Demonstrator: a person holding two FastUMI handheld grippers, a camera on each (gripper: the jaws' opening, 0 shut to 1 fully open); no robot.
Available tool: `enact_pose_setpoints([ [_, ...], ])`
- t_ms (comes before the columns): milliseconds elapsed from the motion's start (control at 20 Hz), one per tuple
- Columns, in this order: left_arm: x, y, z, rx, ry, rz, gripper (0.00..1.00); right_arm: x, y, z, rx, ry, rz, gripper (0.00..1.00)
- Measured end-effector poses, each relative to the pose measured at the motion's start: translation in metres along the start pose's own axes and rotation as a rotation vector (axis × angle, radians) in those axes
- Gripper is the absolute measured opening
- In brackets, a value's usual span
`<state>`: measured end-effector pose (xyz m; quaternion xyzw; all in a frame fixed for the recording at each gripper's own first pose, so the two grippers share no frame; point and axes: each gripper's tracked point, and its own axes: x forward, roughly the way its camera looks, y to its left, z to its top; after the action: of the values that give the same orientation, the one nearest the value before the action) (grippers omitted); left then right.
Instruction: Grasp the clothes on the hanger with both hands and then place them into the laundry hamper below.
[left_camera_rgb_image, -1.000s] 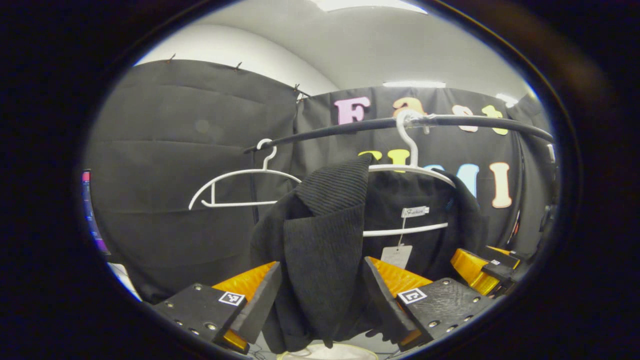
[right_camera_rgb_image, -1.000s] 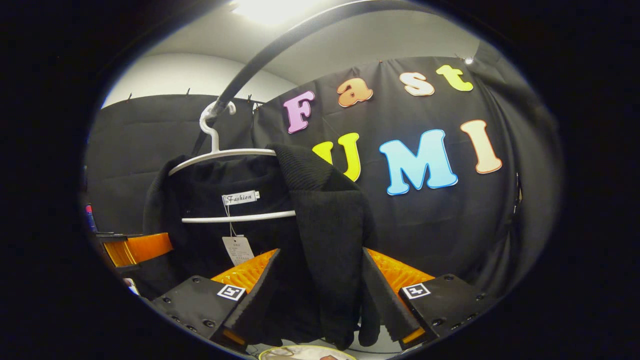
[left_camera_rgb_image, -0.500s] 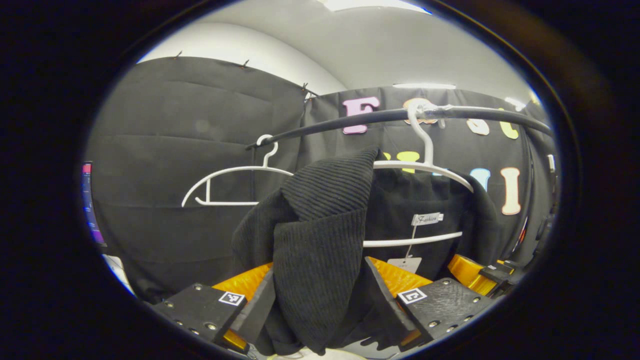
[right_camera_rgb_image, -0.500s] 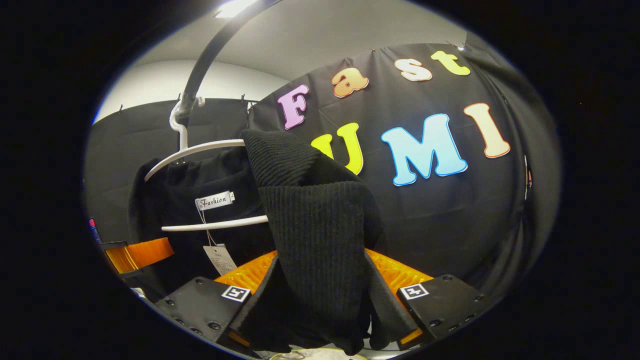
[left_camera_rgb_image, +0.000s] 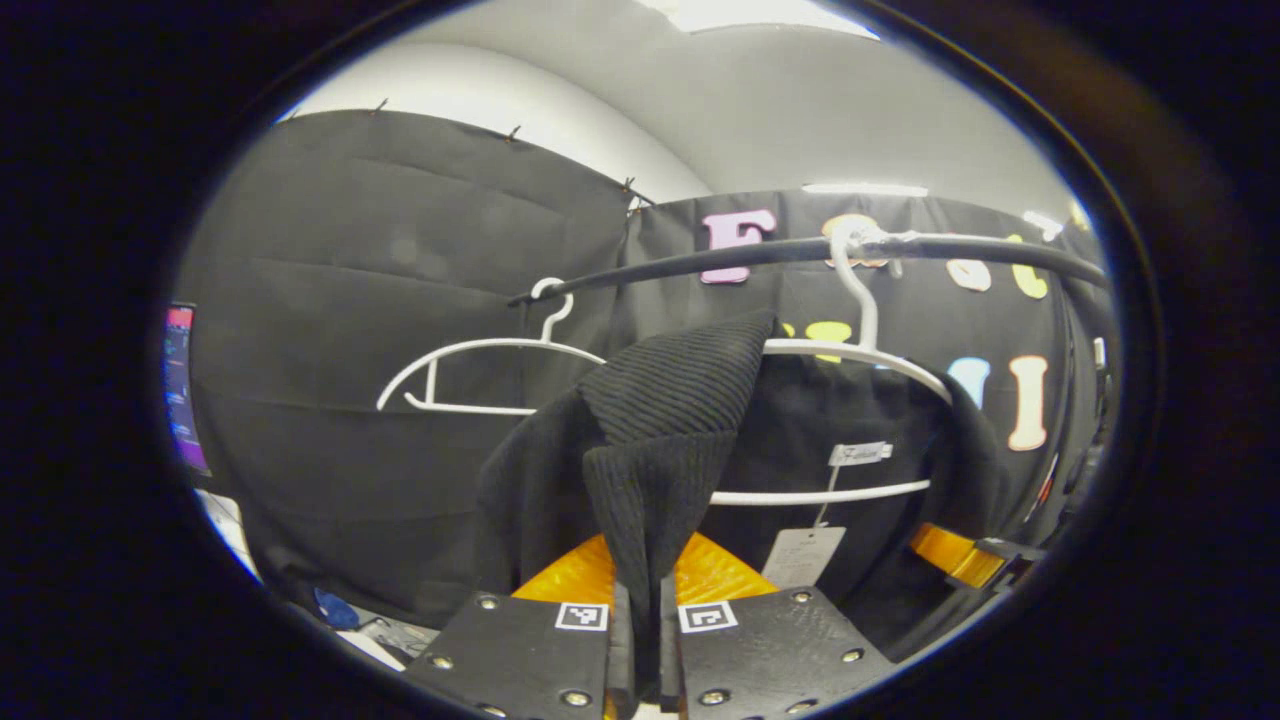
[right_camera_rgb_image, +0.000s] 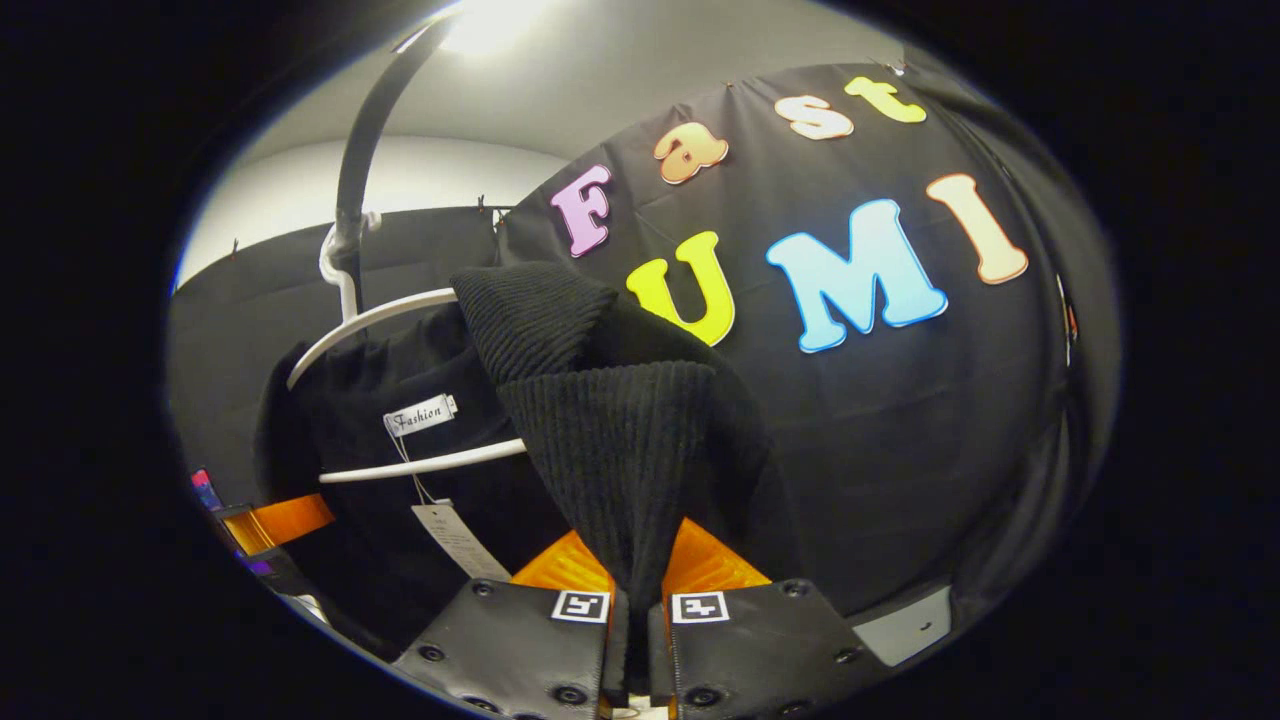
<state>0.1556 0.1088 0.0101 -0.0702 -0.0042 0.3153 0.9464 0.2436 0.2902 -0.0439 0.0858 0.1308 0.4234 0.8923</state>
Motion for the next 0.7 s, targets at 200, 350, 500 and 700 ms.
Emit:
enact_pose_setpoints([
  [200,-0.012,0.007,0.004,0.016,0.003,-0.025,0.04,-0.009,-0.006,0.007,-0.051,-0.007,0.035,0.03],
  [350,-0.022,0.006,0.011,0.000,-0.019,-0.026,0.03,-0.014,-0.007,0.009,-0.043,-0.013,0.034,0.03],
  [500,-0.035,0.012,0.024,0.009,-0.048,-0.020,0.02,-0.022,-0.015,0.025,-0.056,-0.054,0.022,0.04],
  [700,-0.047,0.021,0.046,0.031,-0.096,-0.005,0.04,-0.026,-0.029,0.046,-0.063,-0.111,-0.012,0.04],
])
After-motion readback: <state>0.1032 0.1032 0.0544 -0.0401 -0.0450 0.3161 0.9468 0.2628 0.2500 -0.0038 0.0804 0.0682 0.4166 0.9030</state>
